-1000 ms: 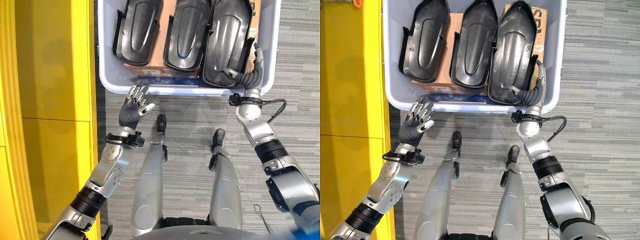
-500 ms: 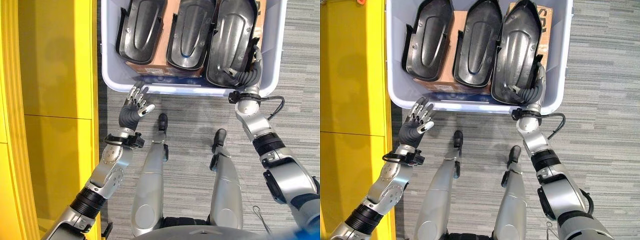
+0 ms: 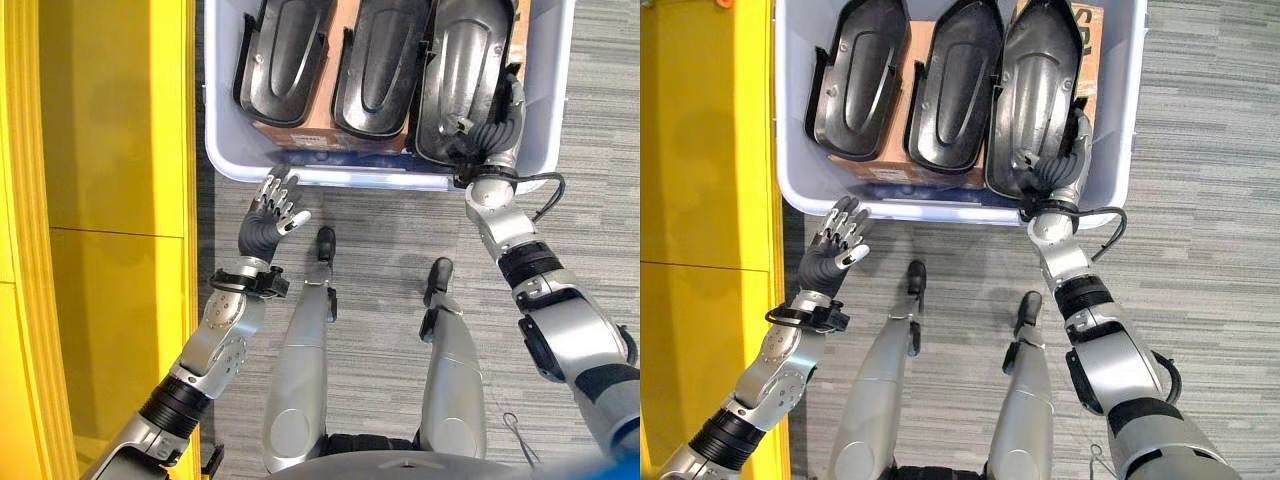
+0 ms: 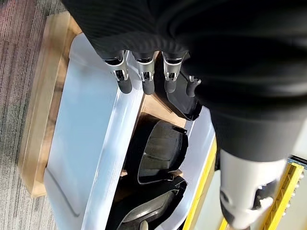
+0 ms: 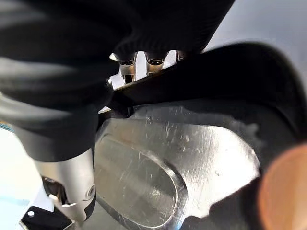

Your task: Move parts from the plastic box to the shelf.

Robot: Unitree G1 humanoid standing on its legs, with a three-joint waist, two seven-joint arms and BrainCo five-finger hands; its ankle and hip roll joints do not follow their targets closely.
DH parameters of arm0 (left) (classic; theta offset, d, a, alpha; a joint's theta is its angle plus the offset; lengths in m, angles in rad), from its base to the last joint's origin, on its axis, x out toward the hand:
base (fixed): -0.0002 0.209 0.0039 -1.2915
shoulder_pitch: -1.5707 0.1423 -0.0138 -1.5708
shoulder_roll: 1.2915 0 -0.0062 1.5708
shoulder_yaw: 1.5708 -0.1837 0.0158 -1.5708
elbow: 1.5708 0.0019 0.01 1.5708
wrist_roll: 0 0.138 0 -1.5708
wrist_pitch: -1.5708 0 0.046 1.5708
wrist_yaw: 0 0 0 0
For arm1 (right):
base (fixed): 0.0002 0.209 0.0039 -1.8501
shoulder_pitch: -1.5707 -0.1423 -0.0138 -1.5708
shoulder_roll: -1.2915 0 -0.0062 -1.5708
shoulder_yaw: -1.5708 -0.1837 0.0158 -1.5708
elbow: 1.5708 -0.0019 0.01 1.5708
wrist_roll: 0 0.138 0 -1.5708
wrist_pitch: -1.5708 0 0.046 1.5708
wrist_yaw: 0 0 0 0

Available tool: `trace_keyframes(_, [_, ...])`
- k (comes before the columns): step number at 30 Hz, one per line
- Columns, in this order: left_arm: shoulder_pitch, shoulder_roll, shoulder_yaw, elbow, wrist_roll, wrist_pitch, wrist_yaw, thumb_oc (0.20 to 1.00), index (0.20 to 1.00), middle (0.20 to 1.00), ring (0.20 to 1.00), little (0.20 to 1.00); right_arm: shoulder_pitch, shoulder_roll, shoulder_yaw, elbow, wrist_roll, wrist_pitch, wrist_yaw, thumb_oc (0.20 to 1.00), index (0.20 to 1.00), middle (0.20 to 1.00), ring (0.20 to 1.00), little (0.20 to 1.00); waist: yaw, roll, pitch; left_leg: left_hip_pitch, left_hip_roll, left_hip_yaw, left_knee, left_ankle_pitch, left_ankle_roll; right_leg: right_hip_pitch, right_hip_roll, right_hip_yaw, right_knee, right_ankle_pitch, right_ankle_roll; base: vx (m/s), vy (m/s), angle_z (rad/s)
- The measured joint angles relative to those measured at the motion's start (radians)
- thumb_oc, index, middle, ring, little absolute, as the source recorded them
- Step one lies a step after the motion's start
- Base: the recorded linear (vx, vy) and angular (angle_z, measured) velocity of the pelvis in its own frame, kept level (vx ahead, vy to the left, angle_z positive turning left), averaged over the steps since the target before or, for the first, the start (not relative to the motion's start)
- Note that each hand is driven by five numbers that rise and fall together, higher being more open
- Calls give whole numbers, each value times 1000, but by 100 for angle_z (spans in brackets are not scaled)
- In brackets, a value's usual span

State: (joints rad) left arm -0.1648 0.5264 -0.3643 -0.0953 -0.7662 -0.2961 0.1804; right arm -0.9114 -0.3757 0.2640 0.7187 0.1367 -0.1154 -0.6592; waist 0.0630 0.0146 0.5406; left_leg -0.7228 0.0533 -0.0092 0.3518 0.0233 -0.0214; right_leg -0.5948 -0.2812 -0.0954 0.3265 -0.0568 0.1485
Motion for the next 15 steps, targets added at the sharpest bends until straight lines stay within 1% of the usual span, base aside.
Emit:
trace_keyframes(4, [-6,-3,1,0,0,0,2,1000,1000,1000,1000,1000,103,4,-3,-163,-5,-1,7,1000,1000,1000,1000,1000,-9,1,2,-9,0,0,2,0,0,-10,0,1,5,-1,-2,0,0,0])
trace_keyframes(9, [-4,-2,2,0,1,0,17,1000,1000,1000,1000,1000,154,4,-17,-230,-43,-2,4,1000,1000,1000,1000,1000,-9,1,2,-8,0,0,6,0,0,-10,0,2,9,-1,-1,0,0,0])
trace_keyframes(15, [-3,-2,2,0,1,0,20,1000,1000,1000,1000,1000,160,5,-18,-229,-44,-2,-11,1000,1000,1000,1000,1000,-14,1,2,-4,1,1,11,0,0,-9,0,6,18,-1,-1,0,0,0])
